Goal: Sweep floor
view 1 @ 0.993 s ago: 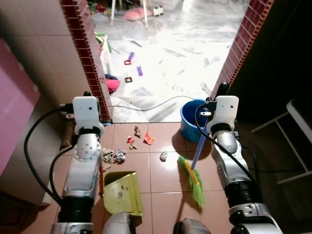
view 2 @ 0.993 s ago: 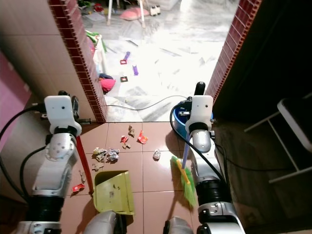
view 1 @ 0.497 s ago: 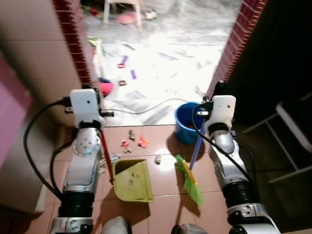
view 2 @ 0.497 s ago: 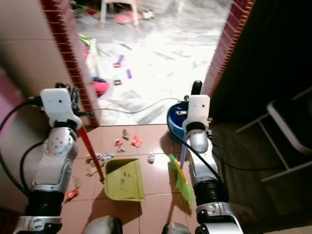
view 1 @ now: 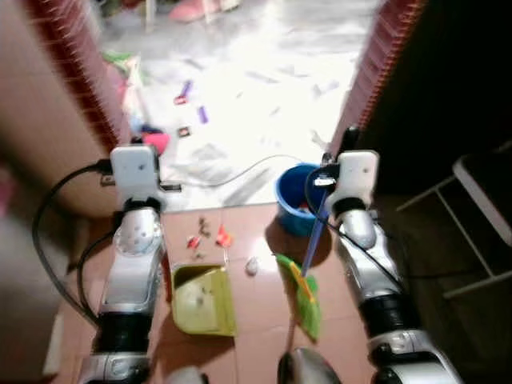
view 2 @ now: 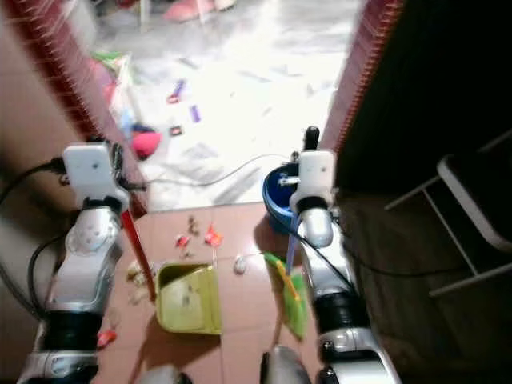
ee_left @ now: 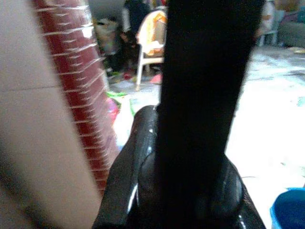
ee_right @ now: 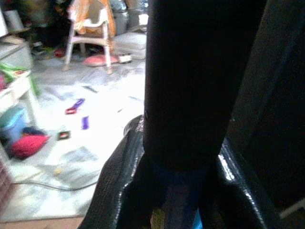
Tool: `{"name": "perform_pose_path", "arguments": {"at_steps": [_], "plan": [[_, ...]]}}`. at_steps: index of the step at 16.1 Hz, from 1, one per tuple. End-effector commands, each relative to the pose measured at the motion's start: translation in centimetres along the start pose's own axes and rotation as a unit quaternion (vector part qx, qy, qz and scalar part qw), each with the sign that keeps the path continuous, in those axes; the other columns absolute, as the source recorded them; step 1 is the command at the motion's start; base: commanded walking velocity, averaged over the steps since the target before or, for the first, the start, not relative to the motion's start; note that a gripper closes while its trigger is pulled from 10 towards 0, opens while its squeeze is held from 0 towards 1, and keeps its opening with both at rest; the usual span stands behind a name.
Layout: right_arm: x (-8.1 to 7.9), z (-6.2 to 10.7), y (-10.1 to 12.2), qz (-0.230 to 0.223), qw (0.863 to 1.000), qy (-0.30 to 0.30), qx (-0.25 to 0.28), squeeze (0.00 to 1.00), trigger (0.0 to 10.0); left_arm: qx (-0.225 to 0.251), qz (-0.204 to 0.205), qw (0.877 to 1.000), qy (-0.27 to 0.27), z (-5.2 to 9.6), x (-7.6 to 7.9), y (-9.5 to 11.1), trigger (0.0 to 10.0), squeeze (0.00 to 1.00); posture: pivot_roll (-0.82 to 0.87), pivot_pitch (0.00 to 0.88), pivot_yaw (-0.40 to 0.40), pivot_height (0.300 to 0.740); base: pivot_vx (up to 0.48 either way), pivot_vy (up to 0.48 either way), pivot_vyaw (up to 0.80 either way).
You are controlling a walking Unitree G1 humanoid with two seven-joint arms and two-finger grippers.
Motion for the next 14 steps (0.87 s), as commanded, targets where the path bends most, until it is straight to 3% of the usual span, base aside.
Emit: {"name": "perform_pose_path", "arguments": {"at_steps": [1,11,14], "plan": [[-0.4,-0.4,1.5,0.005,1.000,0.006,0.030,0.00,10.0,0.038,0.010,0.999,0.003,-0.5,-0.3,1.9,10.0,0.00,-0.03,0.072,-0.001,0.740,0.439,0.000,0.00],[-0.6,-0.4,1.0,-0.001,1.000,0.017,0.021,0.00,10.0,0.052,-0.025,0.998,0.024,-0.7,-0.8,2.1,10.0,0.00,-0.02,0.061,-0.005,0.740,0.043,0.000,0.00],[-1.1,-0.3,0.6,-0.027,0.999,0.022,0.010,0.00,10.0,0.042,-0.053,0.998,0.020,-0.7,-0.6,0.9,10.0,0.00,-0.03,0.072,-0.007,0.740,0.000,0.000,0.00]]}}
Point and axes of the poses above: a point about 5 cm out from each wrist's last joint towards the gripper, its own z axis pointing back from the gripper into the wrist, its own y axis along the axis of the wrist's last joint, x = y × z, the point moved 2 cm from there along -z, pointing out of the wrist towards the gripper, and after that the axes turned 4 degrees about z, right-handed, at the moved point
